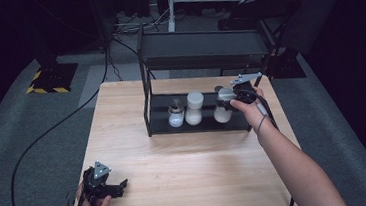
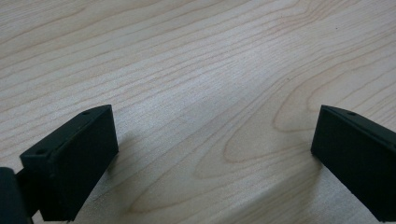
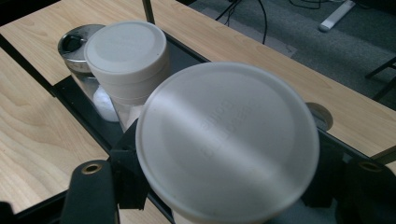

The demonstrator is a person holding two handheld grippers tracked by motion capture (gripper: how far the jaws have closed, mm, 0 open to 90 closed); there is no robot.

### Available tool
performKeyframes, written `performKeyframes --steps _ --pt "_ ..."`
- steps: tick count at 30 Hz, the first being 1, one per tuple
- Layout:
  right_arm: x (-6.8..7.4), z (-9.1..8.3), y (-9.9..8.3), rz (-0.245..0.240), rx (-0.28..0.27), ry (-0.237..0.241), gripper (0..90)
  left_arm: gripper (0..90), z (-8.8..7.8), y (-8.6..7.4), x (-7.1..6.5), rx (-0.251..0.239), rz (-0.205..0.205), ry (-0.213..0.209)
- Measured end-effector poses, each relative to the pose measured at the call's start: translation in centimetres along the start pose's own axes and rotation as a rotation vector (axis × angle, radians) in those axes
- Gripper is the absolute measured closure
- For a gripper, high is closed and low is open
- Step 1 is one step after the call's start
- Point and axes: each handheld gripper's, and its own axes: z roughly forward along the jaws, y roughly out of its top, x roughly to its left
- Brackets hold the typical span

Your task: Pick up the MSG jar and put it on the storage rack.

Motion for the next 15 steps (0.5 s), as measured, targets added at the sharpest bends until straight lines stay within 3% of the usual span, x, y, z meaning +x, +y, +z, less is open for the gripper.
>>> performKeyframes --steps 15 --pt "0.1 1.9 -0.9 0.033 0.011 -0.013 33.8 0.6 0.0 0.0 0.0 0.0 0.0 0.0"
